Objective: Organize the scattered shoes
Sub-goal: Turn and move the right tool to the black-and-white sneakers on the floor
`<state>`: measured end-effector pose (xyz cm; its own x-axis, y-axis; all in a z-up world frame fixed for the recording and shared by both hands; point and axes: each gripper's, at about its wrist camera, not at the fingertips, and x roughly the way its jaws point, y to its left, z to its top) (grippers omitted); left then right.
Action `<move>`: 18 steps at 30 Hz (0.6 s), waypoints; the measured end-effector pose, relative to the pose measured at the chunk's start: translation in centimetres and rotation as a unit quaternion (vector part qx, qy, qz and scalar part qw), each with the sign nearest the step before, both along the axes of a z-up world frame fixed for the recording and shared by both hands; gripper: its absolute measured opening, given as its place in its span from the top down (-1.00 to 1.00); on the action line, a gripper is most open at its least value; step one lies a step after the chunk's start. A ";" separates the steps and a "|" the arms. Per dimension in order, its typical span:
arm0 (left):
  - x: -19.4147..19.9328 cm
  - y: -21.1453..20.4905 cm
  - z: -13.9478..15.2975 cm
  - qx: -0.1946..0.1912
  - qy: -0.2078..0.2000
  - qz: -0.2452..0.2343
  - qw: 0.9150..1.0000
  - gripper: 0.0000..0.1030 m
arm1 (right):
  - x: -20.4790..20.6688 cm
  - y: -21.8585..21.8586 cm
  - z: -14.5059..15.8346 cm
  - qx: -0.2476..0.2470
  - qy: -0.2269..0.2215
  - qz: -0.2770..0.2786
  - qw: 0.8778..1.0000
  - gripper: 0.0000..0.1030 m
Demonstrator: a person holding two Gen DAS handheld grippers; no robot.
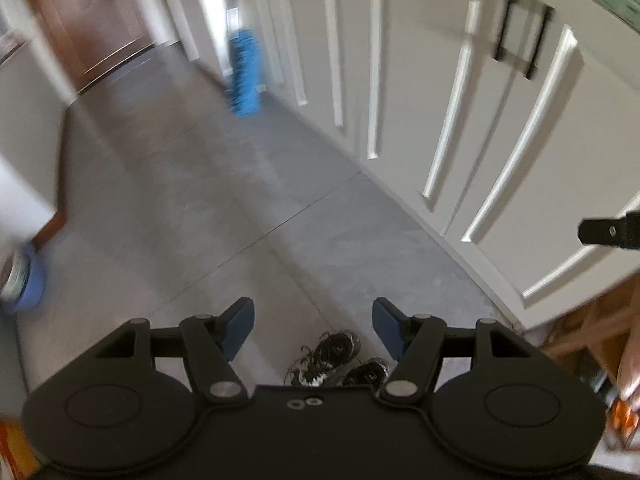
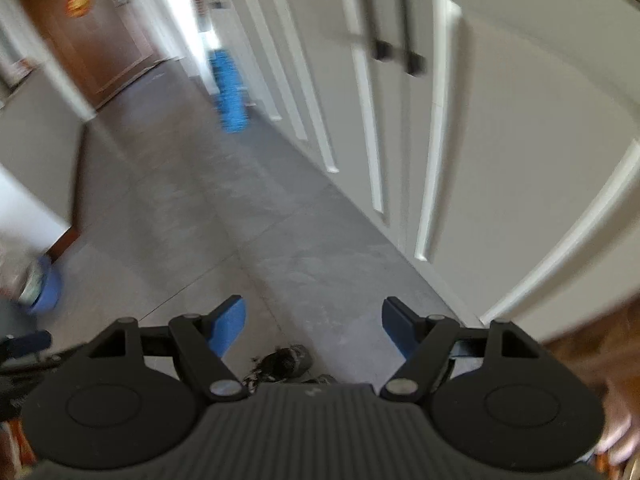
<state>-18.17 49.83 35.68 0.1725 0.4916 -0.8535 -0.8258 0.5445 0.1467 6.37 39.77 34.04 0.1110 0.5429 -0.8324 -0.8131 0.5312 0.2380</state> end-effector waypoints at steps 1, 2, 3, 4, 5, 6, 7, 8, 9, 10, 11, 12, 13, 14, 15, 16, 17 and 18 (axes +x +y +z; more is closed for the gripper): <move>-0.3 0.3 0.0 0.001 -0.001 -0.010 1.000 -0.26 | -0.5 -0.3 -0.3 -0.009 0.004 -0.028 1.000 -0.51; -1.1 1.3 0.2 0.004 -0.003 -0.028 1.000 -0.26 | -1.3 -0.7 -0.6 -0.019 0.011 -0.068 0.997 -0.51; -1.8 2.0 0.3 0.005 -0.006 -0.043 0.999 -0.26 | -1.8 -0.8 -0.6 -0.022 0.016 -0.091 0.995 -0.51; -2.2 2.3 0.3 0.006 -0.005 -0.054 0.999 -0.26 | -3.0 -1.1 -0.7 -0.026 0.021 -0.121 0.992 -0.51; -3.1 3.2 0.2 0.006 -0.002 -0.069 0.998 -0.26 | -4.0 -1.4 -0.7 -0.029 0.025 -0.147 0.988 -0.51; -3.8 4.0 0.0 0.006 0.003 -0.081 0.997 -0.26 | -4.7 -1.4 -0.7 -0.032 0.023 -0.158 0.987 -0.51; -4.5 4.7 -0.3 0.005 0.008 -0.092 0.996 -0.26 | -6.3 -1.3 -0.8 -0.038 0.022 -0.176 0.983 -0.51; -4.9 5.2 -0.6 0.003 0.012 -0.100 0.995 -0.26 | -7.2 -1.2 -0.8 -0.041 0.024 -0.185 0.982 -0.51; -5.5 5.6 -1.0 0.001 0.016 -0.110 0.994 -0.26 | -8.2 -1.0 -0.8 -0.043 0.026 -0.193 0.980 -0.51; -5.9 5.9 -1.3 -0.001 0.021 -0.117 0.993 -0.26 | -9.8 -0.7 -0.7 -0.043 0.027 -0.203 0.978 -0.51; -6.4 6.3 -1.8 -0.004 0.028 -0.130 0.991 -0.26 | -11.2 -0.4 -0.5 -0.040 0.025 -0.208 0.977 -0.51; -6.7 6.5 -2.2 -0.007 0.032 -0.142 0.989 -0.26 | -12.5 -0.4 -0.2 -0.037 0.023 -0.213 0.976 -0.51; -6.9 6.6 -2.4 -0.009 0.033 -0.150 0.988 -0.26 | -13.4 -0.4 0.1 -0.034 0.023 -0.218 0.975 -0.51; -7.0 6.6 -2.5 -0.011 0.033 -0.158 0.987 -0.26 | -14.4 -0.6 0.4 -0.031 0.022 -0.223 0.974 -0.51; -7.0 6.6 -2.6 -0.016 0.028 -0.163 0.986 -0.26 | -15.2 -0.9 0.6 -0.029 0.023 -0.230 0.972 -0.51; -7.0 6.6 -2.6 -0.021 0.022 -0.169 0.985 -0.26 | -15.8 -1.2 0.8 -0.030 0.022 -0.238 0.971 -0.51; -6.9 6.6 -2.6 -0.026 0.017 -0.175 0.984 -0.26 | -16.3 -1.6 0.9 -0.033 0.022 -0.247 0.968 -0.51; -6.9 6.5 -2.6 -0.029 0.012 -0.180 0.983 -0.26 | -16.5 -2.0 1.0 -0.037 0.022 -0.257 0.965 -0.51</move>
<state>-25.09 56.29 33.06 0.3058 0.3527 -0.8844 -0.5753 0.8085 0.1235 -10.17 37.73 35.02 0.3133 0.3642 -0.8770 -0.4271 0.8789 0.2124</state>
